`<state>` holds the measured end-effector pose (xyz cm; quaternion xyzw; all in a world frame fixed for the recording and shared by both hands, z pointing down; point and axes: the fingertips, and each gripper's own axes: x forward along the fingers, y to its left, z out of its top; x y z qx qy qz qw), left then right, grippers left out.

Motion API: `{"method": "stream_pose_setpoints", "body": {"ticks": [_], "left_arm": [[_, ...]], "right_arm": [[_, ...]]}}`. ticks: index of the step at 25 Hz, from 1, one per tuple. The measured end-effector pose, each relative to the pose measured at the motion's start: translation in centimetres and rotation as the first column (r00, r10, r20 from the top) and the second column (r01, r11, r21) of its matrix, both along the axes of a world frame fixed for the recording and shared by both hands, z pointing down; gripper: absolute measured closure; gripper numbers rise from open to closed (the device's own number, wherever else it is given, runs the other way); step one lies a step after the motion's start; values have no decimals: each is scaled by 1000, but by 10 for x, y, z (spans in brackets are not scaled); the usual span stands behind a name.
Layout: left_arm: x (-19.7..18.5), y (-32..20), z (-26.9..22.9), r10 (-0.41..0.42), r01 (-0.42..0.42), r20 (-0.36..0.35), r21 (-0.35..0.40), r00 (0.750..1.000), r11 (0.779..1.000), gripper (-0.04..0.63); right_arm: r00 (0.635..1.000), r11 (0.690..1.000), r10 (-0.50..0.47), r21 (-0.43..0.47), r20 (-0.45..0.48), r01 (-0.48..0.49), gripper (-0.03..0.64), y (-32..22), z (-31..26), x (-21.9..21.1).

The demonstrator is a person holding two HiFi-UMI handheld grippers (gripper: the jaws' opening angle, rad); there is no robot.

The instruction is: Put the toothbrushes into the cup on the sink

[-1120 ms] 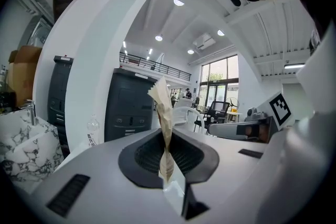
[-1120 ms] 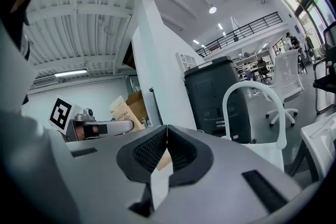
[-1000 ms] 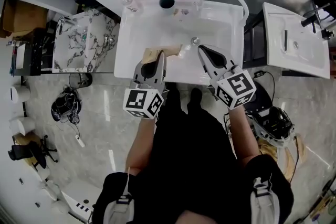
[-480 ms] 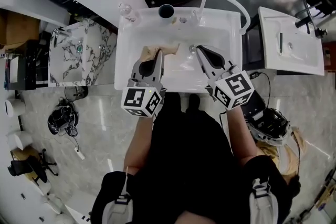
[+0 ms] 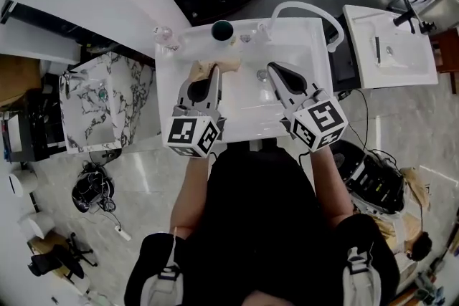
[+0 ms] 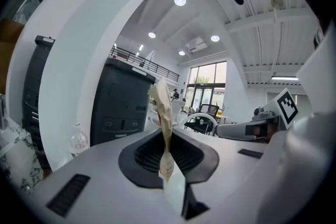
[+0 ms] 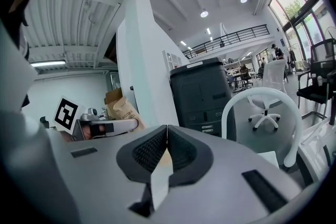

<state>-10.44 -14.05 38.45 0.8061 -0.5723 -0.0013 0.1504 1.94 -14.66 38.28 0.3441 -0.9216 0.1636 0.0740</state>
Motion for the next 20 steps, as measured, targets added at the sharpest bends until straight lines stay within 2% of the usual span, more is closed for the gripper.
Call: {"method": "stream_pose_setpoints", "body": {"ticks": [13, 20], "left_arm": [[-42, -52, 6, 92, -92, -32, 10, 995, 996, 558], [-60, -79, 17, 88, -88, -47, 1, 995, 996, 558]], "right_arm": [[992, 992, 124, -13, -30, -124, 586, -24, 5, -32], [988, 989, 142, -26, -54, -143, 586, -26, 12, -45]]}}
